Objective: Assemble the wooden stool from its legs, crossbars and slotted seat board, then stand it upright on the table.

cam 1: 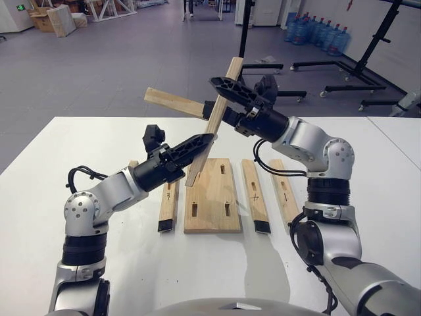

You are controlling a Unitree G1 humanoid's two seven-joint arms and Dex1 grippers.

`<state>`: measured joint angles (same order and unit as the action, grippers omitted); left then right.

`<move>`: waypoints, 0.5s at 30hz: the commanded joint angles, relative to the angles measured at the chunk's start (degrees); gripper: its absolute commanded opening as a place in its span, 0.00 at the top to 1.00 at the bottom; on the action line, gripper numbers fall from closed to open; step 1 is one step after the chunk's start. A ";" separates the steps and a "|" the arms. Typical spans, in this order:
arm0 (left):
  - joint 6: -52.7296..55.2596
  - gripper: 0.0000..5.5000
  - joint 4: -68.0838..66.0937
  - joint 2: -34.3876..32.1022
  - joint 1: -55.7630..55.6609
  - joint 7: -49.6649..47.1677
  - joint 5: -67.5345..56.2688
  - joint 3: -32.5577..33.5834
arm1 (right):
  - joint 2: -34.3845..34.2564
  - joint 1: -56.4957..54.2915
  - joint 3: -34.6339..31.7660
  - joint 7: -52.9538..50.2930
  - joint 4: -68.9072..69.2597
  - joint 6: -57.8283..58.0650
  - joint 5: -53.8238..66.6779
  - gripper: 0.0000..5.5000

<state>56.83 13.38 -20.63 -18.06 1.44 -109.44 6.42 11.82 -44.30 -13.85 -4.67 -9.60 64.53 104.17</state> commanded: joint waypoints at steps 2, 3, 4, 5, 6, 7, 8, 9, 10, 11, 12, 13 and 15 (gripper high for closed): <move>-1.41 0.63 1.55 -0.94 0.63 0.54 -0.26 -1.04 | 0.90 0.05 0.22 -0.08 0.41 -1.43 0.67 0.36; -1.55 0.63 1.62 -1.06 0.73 0.66 -0.26 -1.18 | 0.96 0.02 0.30 0.01 0.46 -1.63 0.70 0.38; -1.70 0.63 1.63 -1.16 0.77 0.73 -0.23 -1.31 | 0.99 -0.07 0.40 0.12 0.38 -1.76 0.69 0.41; -1.86 0.63 1.65 -1.24 0.81 0.80 -0.26 -1.41 | 0.99 -0.09 0.53 0.16 0.40 -1.86 0.72 0.45; -1.98 0.63 1.61 -1.28 0.78 0.89 -0.23 -1.51 | 0.94 -0.06 0.67 0.20 0.39 -1.93 0.73 0.47; -2.07 0.63 1.53 -1.29 0.70 0.95 -0.18 -1.61 | 0.89 0.02 0.76 0.16 0.42 -1.99 0.82 0.52; -2.14 0.63 1.55 -1.33 0.68 1.05 -0.17 -1.70 | 0.78 0.27 0.94 0.09 0.64 -2.04 0.89 0.53; -2.20 0.63 1.57 -1.39 0.68 1.14 -0.14 -1.77 | 0.70 0.48 1.08 -0.01 0.81 -2.09 1.01 0.57; -2.27 0.63 1.49 -1.50 0.62 1.24 -0.16 -1.79 | 0.67 0.69 1.24 -0.02 0.99 -2.15 1.04 0.60; -2.35 0.63 1.45 -1.61 0.60 1.32 -0.15 -1.82 | 0.68 0.85 1.38 -0.03 1.10 -2.25 1.09 0.62; -2.43 0.63 1.48 -1.71 0.61 1.36 -0.17 -1.84 | 0.73 1.02 1.47 -0.06 1.21 -2.35 1.16 0.63; -2.49 0.63 1.42 -1.81 0.55 1.45 -0.10 -1.91 | 0.78 1.10 1.53 -0.01 1.21 -2.46 1.07 0.63; -2.55 0.63 1.54 -2.00 0.50 1.72 0.47 -2.03 | 1.01 1.32 1.56 0.16 1.52 -2.60 0.96 0.63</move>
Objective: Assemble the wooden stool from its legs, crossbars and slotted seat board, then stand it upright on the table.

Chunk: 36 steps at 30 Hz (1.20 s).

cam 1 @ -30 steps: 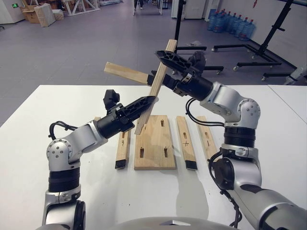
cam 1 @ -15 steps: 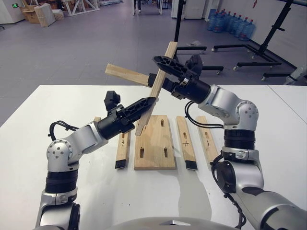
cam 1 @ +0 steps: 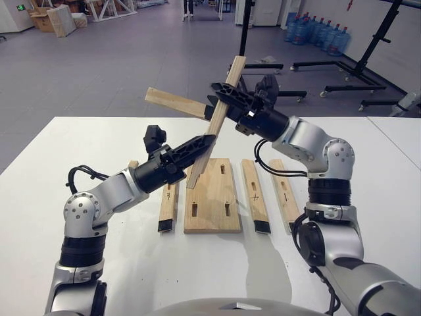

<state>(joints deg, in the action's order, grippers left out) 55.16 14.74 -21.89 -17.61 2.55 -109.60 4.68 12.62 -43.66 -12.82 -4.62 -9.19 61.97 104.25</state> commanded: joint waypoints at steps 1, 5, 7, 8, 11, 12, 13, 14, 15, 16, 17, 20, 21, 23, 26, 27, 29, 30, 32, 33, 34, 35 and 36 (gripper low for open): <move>-1.30 0.63 0.60 -0.76 -0.03 1.17 2.57 -0.04 | 0.43 0.69 0.53 0.28 1.16 -0.08 0.64 0.63; -2.51 0.56 1.76 -0.92 0.21 2.85 9.37 0.19 | 1.61 0.62 0.30 1.30 1.42 -0.27 -0.58 0.63; -2.68 0.52 2.01 -0.60 0.70 4.00 10.86 0.04 | 2.16 0.66 0.26 2.09 1.49 -0.37 -1.53 0.63; -2.77 0.49 2.27 -0.43 0.86 4.61 11.32 -0.06 | 2.48 0.77 0.19 2.43 1.58 -0.47 -1.89 0.63; -3.21 0.41 2.09 -0.24 0.88 4.38 12.23 0.18 | 3.69 1.08 -0.34 3.87 1.73 -0.67 -3.31 0.63; -3.31 0.39 1.42 -0.67 0.97 4.07 12.45 0.85 | 4.64 1.11 -0.66 5.09 1.81 -0.80 -4.69 0.63; -3.42 0.36 1.03 -1.31 1.21 3.92 13.24 1.50 | 5.71 1.08 -1.07 6.37 1.79 -1.01 -6.08 0.63; -3.70 0.33 0.67 -1.84 1.72 3.01 14.17 2.17 | 6.92 0.93 -1.52 7.92 1.47 -1.16 -7.67 0.63; -4.11 0.31 -0.04 -2.66 2.63 2.33 15.57 3.40 | 8.88 0.68 -1.85 10.50 1.39 -2.32 -11.29 0.63; -4.58 0.27 -0.38 -3.70 4.13 1.41 17.99 4.54 | 11.09 0.27 -2.29 13.19 0.82 -3.86 -15.15 0.63; -4.90 0.27 -0.82 -4.73 5.65 1.09 20.86 5.26 | 13.47 -0.14 -2.17 16.88 0.23 -5.96 -19.95 0.63; -4.90 0.27 -0.90 -6.30 7.60 -1.19 30.23 3.55 | 16.84 -1.07 0.51 26.36 -1.08 -14.49 -33.85 0.63; -5.54 0.27 0.01 -6.35 7.47 -3.06 35.49 1.56 | 16.75 -1.49 2.30 29.33 -1.92 -19.15 -39.32 0.63; -5.12 0.27 3.19 -5.90 6.79 -7.27 43.68 -2.19 | 15.58 -1.87 4.97 34.62 -3.74 -26.73 -47.84 0.63; -0.61 0.27 10.16 -5.21 6.47 -13.83 49.46 -6.37 | 12.54 -1.20 7.01 38.98 -5.71 -36.90 -57.18 0.63; 0.76 0.27 12.62 -5.50 6.96 -15.48 51.20 -7.48 | 11.81 -0.55 7.52 39.90 -5.46 -39.18 -59.45 0.63; 3.89 0.27 17.18 -6.65 7.99 -17.90 54.12 -9.14 | 10.72 0.85 8.04 41.63 -4.93 -41.95 -62.46 0.63; 6.11 0.27 19.24 -7.38 8.49 -18.93 55.12 -9.59 | 10.22 1.45 8.12 42.46 -5.00 -43.02 -63.67 0.63; 11.24 0.27 22.48 -8.91 9.54 -20.49 56.07 -9.91 | 9.68 2.28 8.18 44.47 -5.55 -44.58 -65.42 0.63; 14.23 0.27 23.79 -9.65 10.40 -20.47 55.79 -10.12 | 9.66 2.61 8.22 45.49 -5.86 -44.33 -65.94 0.63; 16.41 0.27 25.04 -10.55 11.01 -20.19 56.42 -10.69 | 9.60 2.85 8.18 46.22 -6.20 -43.44 -66.18 0.63; 18.71 0.27 25.45 -10.67 12.03 -19.72 56.41 -11.40 | 9.74 2.77 8.14 47.33 -7.13 -41.16 -65.77 0.63; 20.05 0.27 25.62 -10.65 12.73 -19.29 57.14 -12.31 | 9.63 2.95 8.05 49.67 -7.77 -41.53 -65.76 0.63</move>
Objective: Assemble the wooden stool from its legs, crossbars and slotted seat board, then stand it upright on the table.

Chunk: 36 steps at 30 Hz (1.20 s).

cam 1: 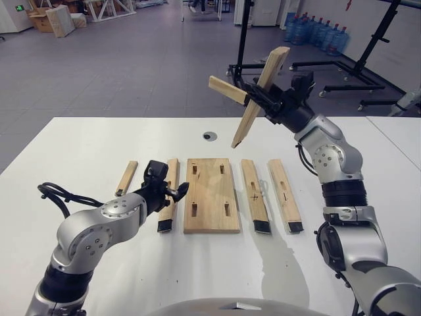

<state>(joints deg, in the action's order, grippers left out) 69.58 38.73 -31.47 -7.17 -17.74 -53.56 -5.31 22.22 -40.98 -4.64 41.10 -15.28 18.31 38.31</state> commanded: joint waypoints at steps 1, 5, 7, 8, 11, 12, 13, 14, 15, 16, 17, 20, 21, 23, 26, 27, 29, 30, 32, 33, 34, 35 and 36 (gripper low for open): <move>6.52 0.27 1.16 -0.23 2.72 1.25 1.58 -2.79 | -0.25 0.24 -0.70 6.00 -2.64 2.88 1.07 0.63; 8.68 0.27 -3.72 5.92 1.15 2.36 1.91 -0.39 | -2.98 0.15 -3.71 12.05 -5.98 0.14 2.93 0.63; 9.62 0.27 -5.05 8.05 0.35 2.86 2.43 0.66 | -4.41 0.47 -3.73 14.16 -6.56 -1.84 2.14 0.63; 10.16 0.27 -5.31 8.84 0.00 3.09 2.92 0.89 | -4.94 0.55 -3.42 14.92 -7.02 -2.81 1.30 0.63; 11.25 0.27 -6.28 10.81 -1.78 3.73 5.35 0.81 | -5.99 1.25 -1.94 19.66 -8.69 -7.95 -1.67 0.63; 11.57 0.27 -6.06 10.97 -2.07 4.17 6.17 0.48 | -6.16 1.35 -1.26 21.42 -9.73 -10.63 -3.24 0.63; 11.92 0.27 -5.80 11.07 -2.17 4.71 6.86 0.29 | -6.18 1.16 -0.43 23.32 -11.30 -13.83 -5.13 0.63; 12.22 0.27 -5.53 11.11 -2.24 5.21 7.53 0.13 | -6.17 0.94 0.23 25.04 -12.77 -16.81 -6.85 0.63; 12.48 0.27 -5.38 11.13 -2.39 5.74 8.12 0.08 | -6.05 0.55 0.92 27.46 -14.58 -19.90 -8.34 0.63; 12.60 0.27 -5.29 11.08 -2.71 6.25 8.78 0.02 | -5.96 -0.01 1.38 29.96 -16.72 -23.03 -9.57 0.63; 12.72 0.27 -5.17 11.07 -3.01 6.84 9.33 0.02 | -5.85 -0.61 1.83 32.51 -18.77 -25.93 -10.63 0.63; 13.07 0.27 -5.13 10.91 -3.81 8.70 10.95 -0.48 | -6.00 -2.69 1.86 36.86 -24.30 -32.96 -12.72 0.63; 13.19 0.27 -4.97 10.72 -3.96 9.24 11.51 -0.77 | -6.12 -3.35 1.62 37.58 -25.77 -34.78 -13.13 0.63; 13.41 0.27 -4.49 10.35 -4.07 10.21 12.76 -1.33 | -6.38 -4.55 1.19 38.52 -28.25 -37.26 -13.63 0.63; 13.81 0.27 -3.62 10.07 -4.11 11.51 14.44 -2.25 | -7.00 -5.81 0.51 38.47 -30.94 -39.77 -14.08 0.63; 13.90 0.27 -3.36 9.86 -4.22 11.93 15.00 -2.69 | -7.15 -6.19 0.17 38.11 -31.31 -40.00 -13.91 0.63; 13.74 0.27 -2.48 7.20 -5.22 12.67 17.29 -5.65 | -7.36 -6.82 -0.77 37.44 -31.12 -39.37 -13.11 0.63; 13.61 0.27 -1.99 5.65 -5.68 13.03 18.61 -7.26 | -7.50 -6.89 -1.17 37.20 -30.72 -38.95 -12.81 0.63; 12.81 0.27 -1.57 2.76 -6.67 13.95 21.26 -10.54 | -7.88 -6.79 -1.97 36.67 -29.18 -37.74 -11.95 0.63; 12.47 0.27 -1.60 1.83 -7.18 14.49 22.38 -12.15 | -8.11 -6.69 -2.25 36.33 -28.30 -37.14 -11.55 0.63; 11.98 0.27 -1.70 1.02 -7.56 14.88 23.56 -13.73 | -8.34 -6.58 -2.44 36.07 -27.44 -36.56 -11.27 0.63; 11.55 0.27 -1.91 0.60 -7.75 15.14 24.65 -14.80 | -8.49 -6.41 -2.46 35.86 -26.64 -36.10 -11.18 0.63; 11.09 0.27 -2.19 0.44 -7.98 15.60 25.63 -15.63 | -8.67 -6.17 -2.50 35.72 -25.62 -35.45 -11.01 0.63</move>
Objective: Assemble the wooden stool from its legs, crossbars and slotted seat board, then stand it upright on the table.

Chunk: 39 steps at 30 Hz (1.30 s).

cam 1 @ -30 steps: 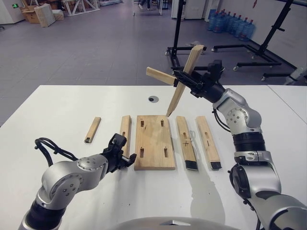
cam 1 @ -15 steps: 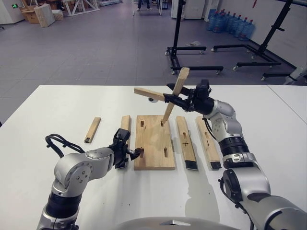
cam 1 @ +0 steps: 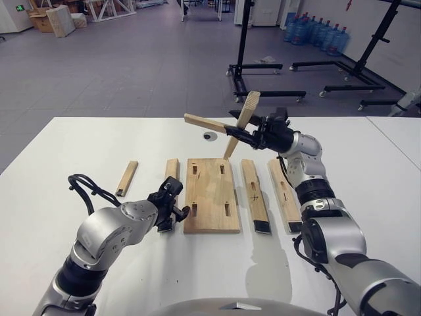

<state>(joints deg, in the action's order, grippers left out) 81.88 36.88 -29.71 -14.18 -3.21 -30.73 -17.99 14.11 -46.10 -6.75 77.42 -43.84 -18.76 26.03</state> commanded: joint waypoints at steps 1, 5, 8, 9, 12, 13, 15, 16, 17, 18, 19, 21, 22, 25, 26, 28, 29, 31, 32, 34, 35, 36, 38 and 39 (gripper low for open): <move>-1.51 0.27 -0.54 -1.04 -1.22 1.53 3.43 -3.21 | -0.72 -0.80 -0.45 -0.73 3.86 2.31 1.49 0.63; -3.05 0.27 -0.20 -1.37 -2.42 4.25 5.20 -3.73 | -0.79 0.31 -0.42 -0.76 6.50 5.02 2.18 0.63; -10.17 0.27 -0.56 -4.19 -4.87 9.64 7.56 -6.53 | -0.58 1.16 -0.57 -1.11 7.56 5.69 2.11 0.63; -13.00 0.27 -1.17 -5.17 -6.25 11.71 8.63 -7.43 | -0.49 1.42 -0.70 -1.35 7.89 5.89 2.15 0.63; -18.99 0.27 -4.19 -6.23 -11.03 17.73 10.20 -7.28 | -0.34 1.86 -0.87 -1.74 8.46 6.45 2.21 0.63; -21.24 0.27 -6.04 -6.96 -13.14 20.34 11.13 -7.95 | -0.30 2.00 -1.04 -1.88 8.75 6.86 2.42 0.63; -27.42 0.27 -9.24 -9.53 -16.50 25.54 15.23 -11.80 | -0.17 2.08 -1.26 -2.07 9.13 7.33 2.61 0.63; -31.35 0.27 -11.60 -10.56 -17.80 28.49 17.95 -14.49 | -0.12 2.08 -1.43 -2.24 9.34 7.56 2.72 0.63; -34.37 0.27 -13.44 -11.30 -18.54 30.69 20.30 -16.56 | -0.13 1.99 -1.49 -2.31 9.38 7.70 2.76 0.63; -37.95 0.27 -15.55 -12.32 -19.44 33.04 23.76 -19.37 | -0.17 1.87 -1.65 -2.49 9.48 8.00 2.92 0.63; -40.79 0.27 -17.19 -12.65 -20.04 35.81 25.71 -21.38 | -0.15 1.94 -1.76 -2.65 9.82 8.26 3.03 0.63; -44.88 0.27 -19.88 -12.25 -20.92 40.09 28.86 -23.82 | -0.34 1.93 -1.78 -2.78 10.06 8.61 3.12 0.63; -45.97 0.27 -21.31 -11.50 -21.29 41.62 29.79 -24.35 | -0.43 2.04 -1.74 -2.85 10.31 8.71 3.09 0.63; -48.82 0.27 -24.82 -8.29 -21.70 44.62 31.96 -25.03 | -0.85 2.06 -1.78 -3.22 10.81 9.15 3.14 0.63; -49.15 0.27 -25.02 -7.21 -21.51 45.29 32.18 -24.81 | -0.94 2.03 -1.78 -3.30 10.87 9.21 3.10 0.63; -48.58 0.27 -23.77 -5.45 -20.57 46.08 32.56 -24.21 | -1.17 2.02 -1.76 -3.45 10.98 9.33 3.02 0.63; -47.97 0.27 -23.00 -4.87 -20.11 46.23 32.89 -24.01 | -1.26 2.03 -1.74 -3.50 11.08 9.43 3.01 0.63; -46.69 0.27 -21.46 -4.03 -19.46 46.46 33.48 -23.54 | -1.38 2.26 -1.67 -3.68 11.51 9.64 2.99 0.63; -46.13 0.27 -20.89 -3.70 -19.28 46.56 33.73 -23.31 | -1.38 2.50 -1.67 -3.80 11.89 9.76 2.98 0.63; -45.47 0.27 -19.62 -3.79 -19.24 47.00 34.62 -23.11 | -1.42 2.62 -1.66 -3.94 12.05 9.89 2.91 0.63; -45.10 0.27 -19.24 -3.65 -19.06 47.24 34.71 -22.83 | -1.45 2.62 -1.66 -3.96 12.07 9.96 2.89 0.63; -45.35 0.27 -19.16 -3.99 -18.66 47.66 35.52 -23.45 | -1.49 2.66 -1.63 -3.99 12.15 10.03 2.88 0.63; -45.83 0.27 -19.30 -4.35 -17.45 48.02 36.88 -24.51 | -1.55 2.70 -1.59 -4.03 12.24 10.11 2.89 0.63; -45.95 0.27 -19.05 -4.55 -16.41 48.46 37.42 -25.09 | -1.59 2.70 -1.57 -4.02 12.27 10.18 2.92 0.63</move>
<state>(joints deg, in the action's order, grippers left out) 35.96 17.47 -33.40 -32.30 44.40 5.43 -41.99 12.64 -43.40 -8.41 73.54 -32.66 -8.84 28.29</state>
